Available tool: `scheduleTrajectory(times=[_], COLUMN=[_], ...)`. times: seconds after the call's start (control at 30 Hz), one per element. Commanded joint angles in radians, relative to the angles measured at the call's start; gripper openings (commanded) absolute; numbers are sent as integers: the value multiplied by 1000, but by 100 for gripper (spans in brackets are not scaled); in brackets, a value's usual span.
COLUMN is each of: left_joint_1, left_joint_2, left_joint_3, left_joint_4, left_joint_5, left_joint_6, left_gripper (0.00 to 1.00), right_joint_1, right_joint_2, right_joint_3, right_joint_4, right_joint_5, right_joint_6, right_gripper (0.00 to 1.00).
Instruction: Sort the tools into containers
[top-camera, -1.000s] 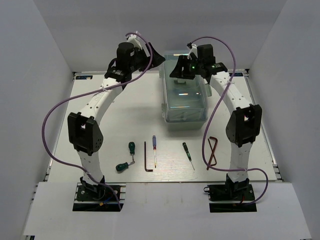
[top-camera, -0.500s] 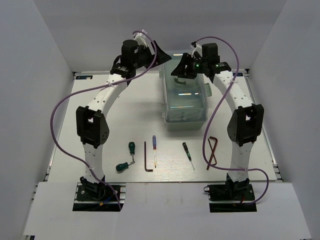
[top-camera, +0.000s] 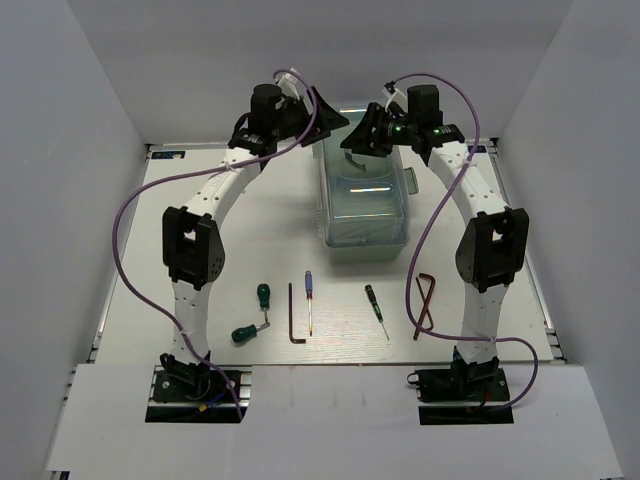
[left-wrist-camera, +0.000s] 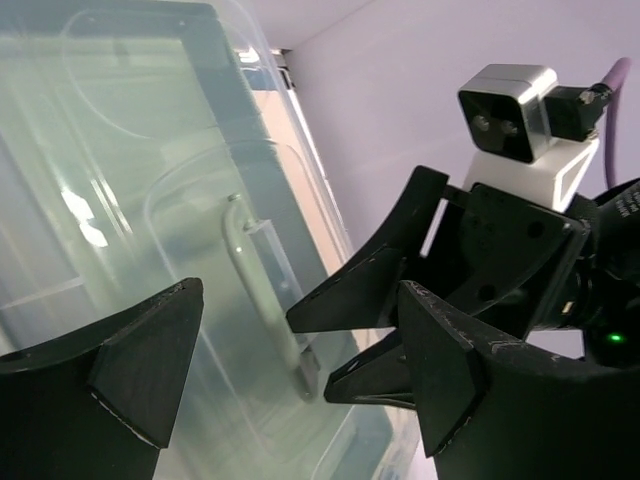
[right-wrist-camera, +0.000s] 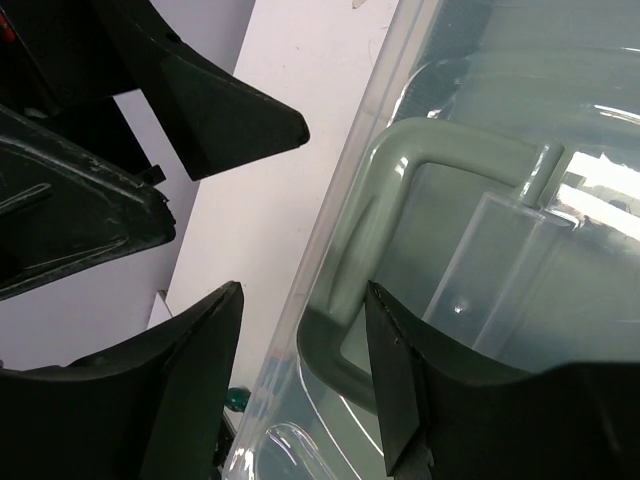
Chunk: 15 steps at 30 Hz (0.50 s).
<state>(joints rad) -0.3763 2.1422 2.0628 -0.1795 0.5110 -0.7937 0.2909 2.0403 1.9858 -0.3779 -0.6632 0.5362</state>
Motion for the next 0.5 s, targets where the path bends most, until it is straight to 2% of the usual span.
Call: scheduleTrajectory(times=[0.0,0.33,0.47], left_joint_1=[-13,-23,-32], left_joint_2=[24,58,77], left_joint_3=[57,91,91], left_joint_4=[17,-87,-74], left_joint_5=[46,46,56], left_joint_6=[-41,-50,-82], left_gripper=[89,89,89], right_joint_1=[7,8,8], right_joint_2=[-8,-3,-5], right_joint_3=[4,-8,-12], right_joint_4=[63,73,80], right_joint_5=[-88,-88,-90], right_joint_6=[27,33,36], right_gripper=[57,57,57])
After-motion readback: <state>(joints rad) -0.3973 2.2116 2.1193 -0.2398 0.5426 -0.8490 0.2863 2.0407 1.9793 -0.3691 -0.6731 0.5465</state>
